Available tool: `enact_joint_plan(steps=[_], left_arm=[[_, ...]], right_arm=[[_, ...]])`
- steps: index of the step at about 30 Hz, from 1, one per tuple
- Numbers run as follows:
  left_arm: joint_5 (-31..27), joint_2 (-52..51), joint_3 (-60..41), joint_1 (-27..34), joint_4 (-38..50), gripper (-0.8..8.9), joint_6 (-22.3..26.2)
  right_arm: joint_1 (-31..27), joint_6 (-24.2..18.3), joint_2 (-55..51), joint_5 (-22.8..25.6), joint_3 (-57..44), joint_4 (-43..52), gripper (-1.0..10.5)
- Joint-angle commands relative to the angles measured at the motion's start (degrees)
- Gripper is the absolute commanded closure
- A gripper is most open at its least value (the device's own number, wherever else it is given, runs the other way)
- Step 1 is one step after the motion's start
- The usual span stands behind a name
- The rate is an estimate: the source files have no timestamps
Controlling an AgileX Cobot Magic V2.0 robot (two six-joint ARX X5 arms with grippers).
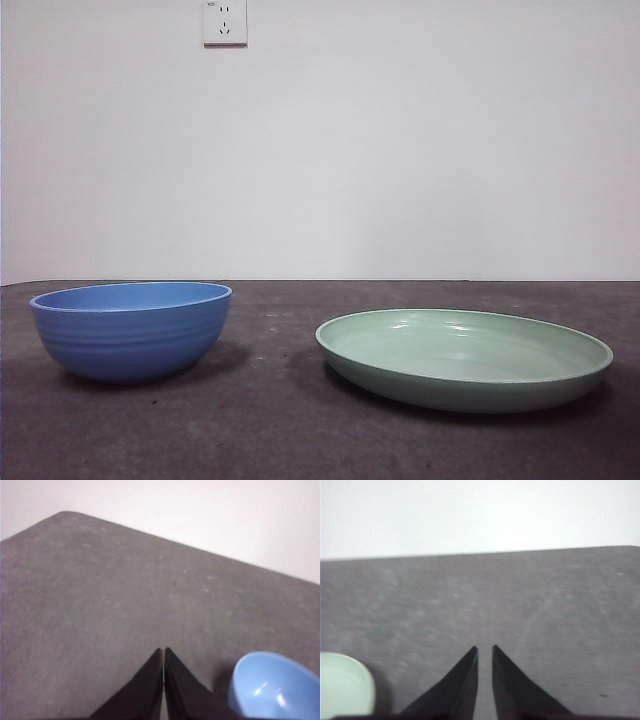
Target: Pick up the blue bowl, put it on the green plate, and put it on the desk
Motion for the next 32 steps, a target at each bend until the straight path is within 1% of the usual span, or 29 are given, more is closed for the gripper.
enact_joint_plan(steps=[1,3,8,11,15,17,19,22,26,30,32], left_arm=[[0.8,2.3,4.1,-0.1,0.0,8.05,-1.2],[2.1,4.8,7.2,-0.1,-0.3,8.05,-1.2],[6.1,14.1,17.9,-0.1,-3.7,8.04,-1.2],[9.7,20.6,24.9,-0.4,-6.4,8.04,-1.2],[15.1,29.0,33.2,-1.4,-8.6,8.04,-1.0],[18.4,33.3,36.9,-2.1,-8.9,8.04,-0.8],[20.9,37.0,40.3,-2.9,-9.4,8.04,-0.6],[22.6,41.9,45.6,-4.4,-12.4,8.04,1.4],[25.4,47.6,52.8,-7.0,-19.8,8.04,5.3],[26.9,52.3,59.2,-9.0,-25.3,8.04,11.7],[27.9,54.6,62.6,-10.0,-28.7,8.04,13.1]], right_arm=[[0.0,8.3,-0.1,-2.6,0.6,0.2,9.4],[0.0,11.7,-0.1,-4.0,1.6,-0.2,9.4],[0.0,19.8,0.3,-4.8,6.7,-0.3,9.4],[0.0,21.4,2.5,-7.1,11.4,-1.7,9.4],[0.0,21.3,7.8,-9.9,19.9,-7.8,9.4],[0.1,20.5,11.2,-12.3,24.5,-11.0,9.4],[0.1,18.7,14.7,-15.4,28.6,-13.6,9.4],[0.1,15.9,20.5,-20.9,34.9,-18.0,9.4],[0.1,10.9,29.0,-27.3,43.2,-26.0,9.4],[0.5,5.6,36.1,-31.3,50.0,-33.0,9.4],[0.9,3.3,39.6,-33.1,52.8,-36.2,9.4]])
